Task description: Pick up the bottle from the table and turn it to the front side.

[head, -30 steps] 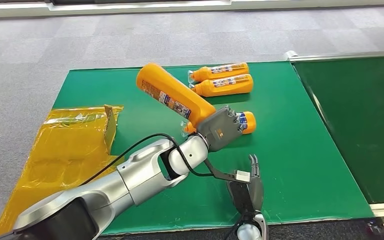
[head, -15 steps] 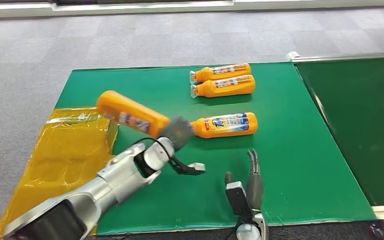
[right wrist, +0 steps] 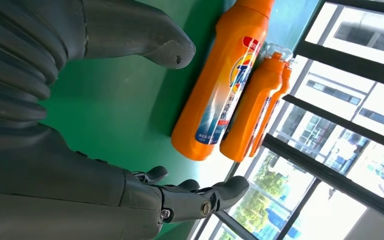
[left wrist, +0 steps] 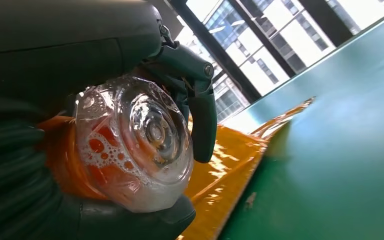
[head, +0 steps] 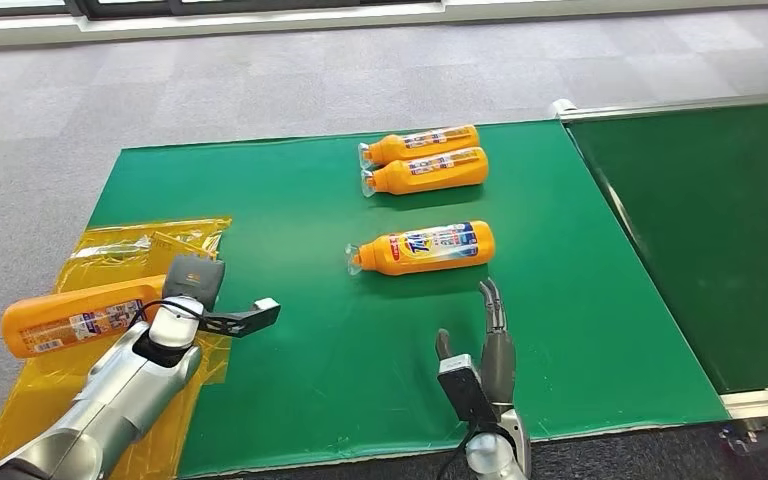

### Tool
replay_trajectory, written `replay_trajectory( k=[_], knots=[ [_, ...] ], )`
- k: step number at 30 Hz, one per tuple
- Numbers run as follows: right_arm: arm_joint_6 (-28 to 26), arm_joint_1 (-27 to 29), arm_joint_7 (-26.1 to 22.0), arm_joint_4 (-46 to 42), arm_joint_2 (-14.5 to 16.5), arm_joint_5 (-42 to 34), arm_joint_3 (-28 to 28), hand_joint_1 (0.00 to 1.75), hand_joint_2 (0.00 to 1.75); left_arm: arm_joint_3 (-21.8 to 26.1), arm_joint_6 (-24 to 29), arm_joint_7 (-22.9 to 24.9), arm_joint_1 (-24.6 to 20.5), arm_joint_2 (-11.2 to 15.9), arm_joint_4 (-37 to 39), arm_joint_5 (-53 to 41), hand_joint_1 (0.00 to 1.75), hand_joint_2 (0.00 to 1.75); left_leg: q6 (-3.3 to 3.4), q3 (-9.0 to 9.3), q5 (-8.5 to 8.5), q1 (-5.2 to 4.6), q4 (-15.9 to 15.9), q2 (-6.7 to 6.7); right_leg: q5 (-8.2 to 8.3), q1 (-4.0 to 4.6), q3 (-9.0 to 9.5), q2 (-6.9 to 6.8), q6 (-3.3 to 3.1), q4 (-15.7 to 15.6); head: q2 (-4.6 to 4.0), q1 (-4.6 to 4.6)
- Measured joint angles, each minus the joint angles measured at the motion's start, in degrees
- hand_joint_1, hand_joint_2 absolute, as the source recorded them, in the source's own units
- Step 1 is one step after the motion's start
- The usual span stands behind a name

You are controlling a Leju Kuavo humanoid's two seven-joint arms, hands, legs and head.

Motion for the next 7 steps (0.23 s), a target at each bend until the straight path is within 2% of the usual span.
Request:
replay_trajectory(
  k=[5,7],
  knots=[
    [0.8,0.3,0.2,-1.0,0.3,1.2,-1.6,0.00,1.75,8.3,1.1,-0.1,3.9,2.0,-5.7,0.0,1.75,1.75,-0.21,0.00,0.14,0.12,-0.1,0.04,0.14,0.12,-0.12,0.02,-0.26,0.0,0.00,-0.01],
    [0.9,0.4,0.2,-1.2,0.4,1.3,-1.8,0.00,1.75,10.2,1.2,-0.2,4.7,2.4,-7.0,0.0,1.75,1.75,-0.26,-0.02,0.20,0.17,-0.1,0.03,0.18,0.17,-0.12,0.00,-0.32,0.0,0.00,-0.01]
  ],
)
